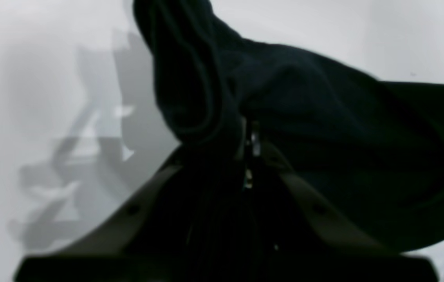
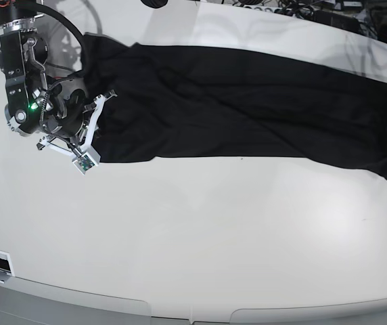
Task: Layout the t-shirt on the table in an organized manner, then fold the t-shirt properly
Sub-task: 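Drag the left gripper's strip end toward the right gripper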
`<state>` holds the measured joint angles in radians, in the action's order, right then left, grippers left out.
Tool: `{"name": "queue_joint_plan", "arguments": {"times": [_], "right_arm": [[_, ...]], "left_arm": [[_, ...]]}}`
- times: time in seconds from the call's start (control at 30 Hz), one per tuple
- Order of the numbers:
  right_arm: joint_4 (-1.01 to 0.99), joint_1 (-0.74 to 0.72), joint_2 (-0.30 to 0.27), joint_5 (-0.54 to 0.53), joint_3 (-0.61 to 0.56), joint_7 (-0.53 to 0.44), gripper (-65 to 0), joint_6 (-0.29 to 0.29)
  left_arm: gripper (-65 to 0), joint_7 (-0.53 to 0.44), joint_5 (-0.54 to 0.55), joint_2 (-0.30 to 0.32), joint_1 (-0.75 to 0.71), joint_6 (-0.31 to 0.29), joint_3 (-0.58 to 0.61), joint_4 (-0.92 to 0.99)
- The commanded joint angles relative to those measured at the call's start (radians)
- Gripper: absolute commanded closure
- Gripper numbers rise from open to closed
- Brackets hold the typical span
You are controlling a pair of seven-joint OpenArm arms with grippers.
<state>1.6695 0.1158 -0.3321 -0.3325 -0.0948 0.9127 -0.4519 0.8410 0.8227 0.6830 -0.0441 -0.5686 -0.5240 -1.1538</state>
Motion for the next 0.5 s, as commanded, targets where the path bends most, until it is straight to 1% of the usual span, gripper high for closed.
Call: {"name": "queue_joint_plan", "arguments": {"times": [0.0,0.03,0.1,0.13,0.27,0.37,0.47], "right_arm": [[0.014,-0.014,-0.009,-0.011,0.006,-0.012,0.0,-0.001],[0.014,-0.014,-0.009,-0.011,0.006,-0.013,0.0,-0.001],[0.014,-0.014,-0.008,-0.011,0.006,-0.016,0.0,-0.001],[0.014,-0.014,-0.008,-0.011,0.006,-0.016,0.0,-0.001],[0.014,-0.014,-0.008,-0.011,0.006,-0.016,0.0,0.0],[0.014,-0.014,-0.008,-0.011,0.006,-0.017,0.0,0.0],[0.014,-0.014,-0.008,-0.011,0.006,-0.024,0.0,0.001]], "left_arm": [[0.0,-0.016,0.018,0.039,0.011,-0.004,-0.01,-0.021],[0.0,-0.013,0.031,0.05,0.011,-0.004,-0.01,-0.025],[0.0,0.02,0.095,0.066,0.011,-0.006,-0.01,-0.032],[0.0,0.041,0.135,0.069,0.011,-0.023,-0.01,-0.04],[0.0,0.158,0.325,0.063,0.01,-0.124,-0.01,-0.094],[0.0,0.24,0.456,0.059,0.01,-0.13,-0.01,-0.164],[0.0,0.322,0.551,0.04,0.009,-0.13,-0.01,-0.257]]}}
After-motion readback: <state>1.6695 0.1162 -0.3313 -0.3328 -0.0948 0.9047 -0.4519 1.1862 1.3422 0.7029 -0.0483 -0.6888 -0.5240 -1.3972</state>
